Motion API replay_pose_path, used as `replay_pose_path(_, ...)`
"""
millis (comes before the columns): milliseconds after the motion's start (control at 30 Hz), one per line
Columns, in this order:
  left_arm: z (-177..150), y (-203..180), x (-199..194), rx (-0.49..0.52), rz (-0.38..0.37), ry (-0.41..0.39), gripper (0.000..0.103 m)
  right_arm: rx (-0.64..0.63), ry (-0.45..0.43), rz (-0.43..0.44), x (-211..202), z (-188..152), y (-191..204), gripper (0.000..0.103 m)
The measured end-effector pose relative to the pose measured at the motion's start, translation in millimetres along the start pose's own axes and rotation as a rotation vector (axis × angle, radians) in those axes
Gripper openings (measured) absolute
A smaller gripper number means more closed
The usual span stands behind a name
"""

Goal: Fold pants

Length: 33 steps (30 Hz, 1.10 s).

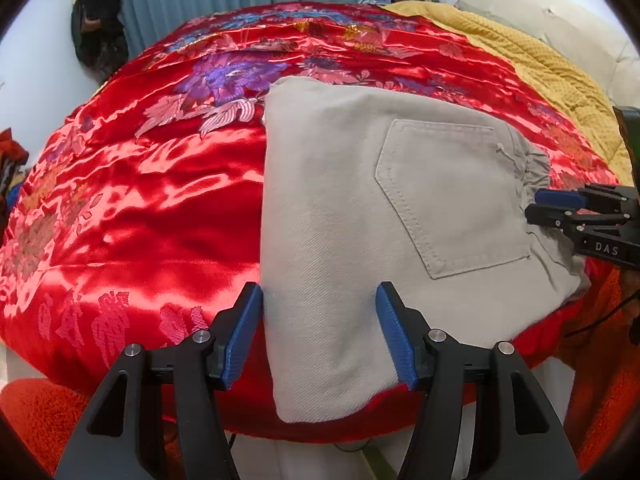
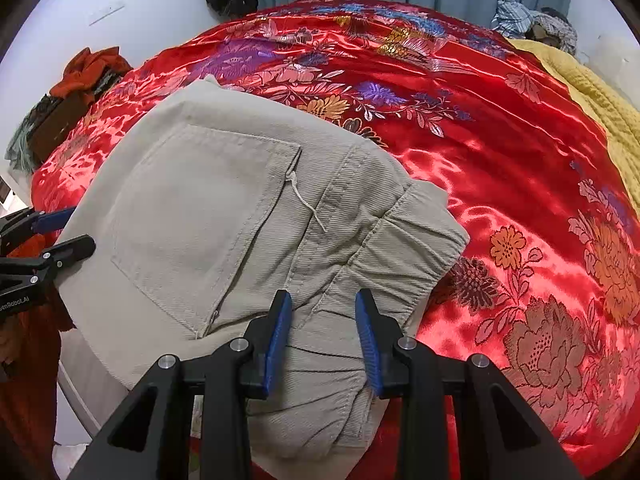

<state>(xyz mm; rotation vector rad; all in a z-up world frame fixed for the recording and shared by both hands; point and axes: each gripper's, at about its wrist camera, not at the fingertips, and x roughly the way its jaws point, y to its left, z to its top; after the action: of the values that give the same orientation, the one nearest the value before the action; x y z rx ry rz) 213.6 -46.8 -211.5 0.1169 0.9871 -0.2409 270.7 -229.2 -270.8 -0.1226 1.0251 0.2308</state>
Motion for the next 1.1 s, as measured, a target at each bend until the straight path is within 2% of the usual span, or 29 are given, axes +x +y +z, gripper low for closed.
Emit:
replay_pose_path(600,0,1,1,-0.004,0.0,0.002,0.064,0.012,-0.011,-0.011,0,-1,2,0.032)
replay_pose_path(667,1,4,-7,-0.019,0.002,0.009,0.063,0.052,0.007,0.015,-10,5,-2,0.032)
replay_pose_path(733,2,10,-24,-0.05,-0.026,-0.017,0.064,0.113,-0.037,0.085,-35,6,-5,0.032)
replay_pose_path(833,0,9,-24,-0.042,-0.03,-0.003,0.065,0.03,-0.071,0.125,-60,-2,13,0.032)
replay_pose_path(900,-3,3,-8,-0.012,-0.023,0.054,0.066,-0.048,-0.017,0.132,-52,-14,26,0.032)
replay_pose_path(933,-5,0,-1,0.008,-0.022,0.076,0.066,-0.075,0.04,0.118,-40,-22,29,0.032)
replay_pose_path(967,-6,0,-1,0.015,-0.02,0.078,0.066,-0.095,0.074,0.101,-30,-31,30,0.031)
replay_pose_path(1033,-1,4,-11,0.017,-0.021,0.069,0.067,-0.053,0.044,0.135,-40,-36,23,0.031)
replay_pose_path(1067,4,9,-19,0.003,-0.024,0.061,0.069,-0.012,0.032,0.162,-48,-34,18,0.033)
replay_pose_path(1100,9,15,-25,-0.014,-0.03,0.047,0.072,0.034,0.016,0.193,-57,-33,10,0.04)
